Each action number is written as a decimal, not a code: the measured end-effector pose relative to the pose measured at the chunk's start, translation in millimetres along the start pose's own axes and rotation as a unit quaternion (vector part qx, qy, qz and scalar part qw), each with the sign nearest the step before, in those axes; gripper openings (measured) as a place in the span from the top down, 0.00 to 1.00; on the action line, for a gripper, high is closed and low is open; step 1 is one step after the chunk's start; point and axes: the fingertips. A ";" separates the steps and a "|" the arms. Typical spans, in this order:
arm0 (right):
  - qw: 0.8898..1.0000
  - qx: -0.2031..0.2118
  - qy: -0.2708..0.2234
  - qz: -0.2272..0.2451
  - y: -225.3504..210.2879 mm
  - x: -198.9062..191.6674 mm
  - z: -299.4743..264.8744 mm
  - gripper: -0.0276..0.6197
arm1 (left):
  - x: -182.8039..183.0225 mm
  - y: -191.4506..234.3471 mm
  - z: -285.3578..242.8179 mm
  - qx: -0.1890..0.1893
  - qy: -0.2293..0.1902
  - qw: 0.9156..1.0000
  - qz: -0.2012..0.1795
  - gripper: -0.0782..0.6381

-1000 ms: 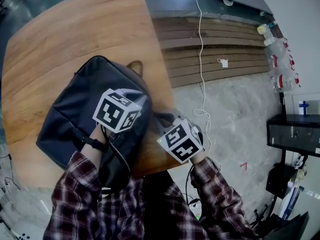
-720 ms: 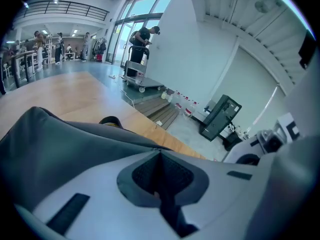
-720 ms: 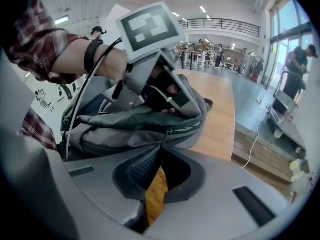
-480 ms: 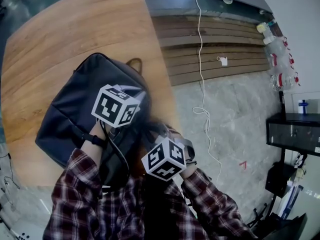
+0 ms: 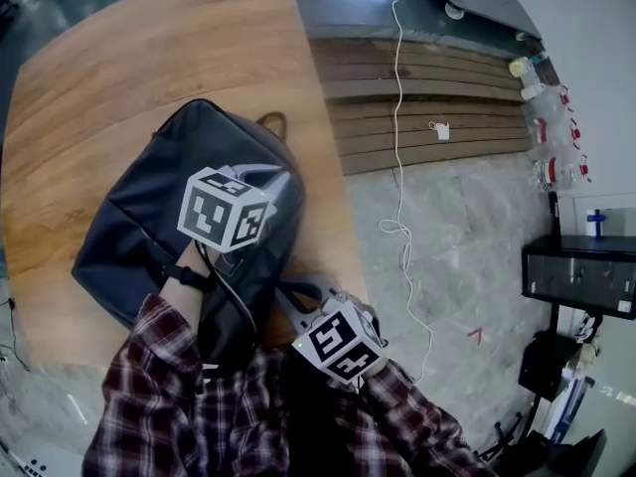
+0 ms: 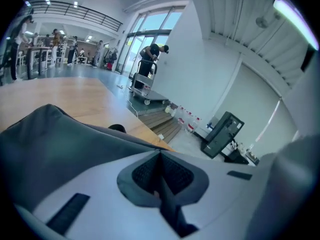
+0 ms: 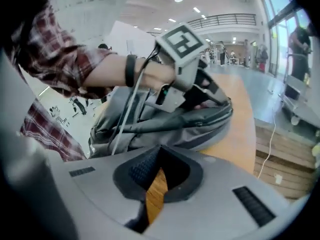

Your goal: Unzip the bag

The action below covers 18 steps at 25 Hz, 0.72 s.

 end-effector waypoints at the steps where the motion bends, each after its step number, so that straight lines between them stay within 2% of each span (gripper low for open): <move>1: 1.000 -0.008 -0.002 -0.001 -7.9 0.2 3.4 0.95 | 3.0 -0.3 6.0 -0.004 -0.014 1.000 0.011 0.88; 5: 0.999 -0.033 -0.019 -0.005 -30.6 11.3 15.9 0.95 | 13.5 -11.2 41.7 -0.010 -0.076 0.997 0.025 0.88; 9: 0.996 -0.056 -0.063 -0.005 -42.9 50.4 43.7 0.95 | 19.6 -38.9 102.8 -0.001 -0.150 0.988 0.040 0.88; 14: 0.987 -0.086 -0.133 0.006 -53.1 118.6 86.2 0.95 | 27.8 -74.3 189.8 0.033 -0.255 0.965 0.046 0.88; 18: 0.977 -0.102 -0.187 0.035 -47.8 168.8 116.9 0.95 | 31.3 -96.6 243.2 0.063 -0.311 0.947 0.039 0.88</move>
Point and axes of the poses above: the fingertips, and each gripper's own axes: z backward along the fingers, y to its left, x out of its top, and after that the axes turned 14 degrees about z, right-handed
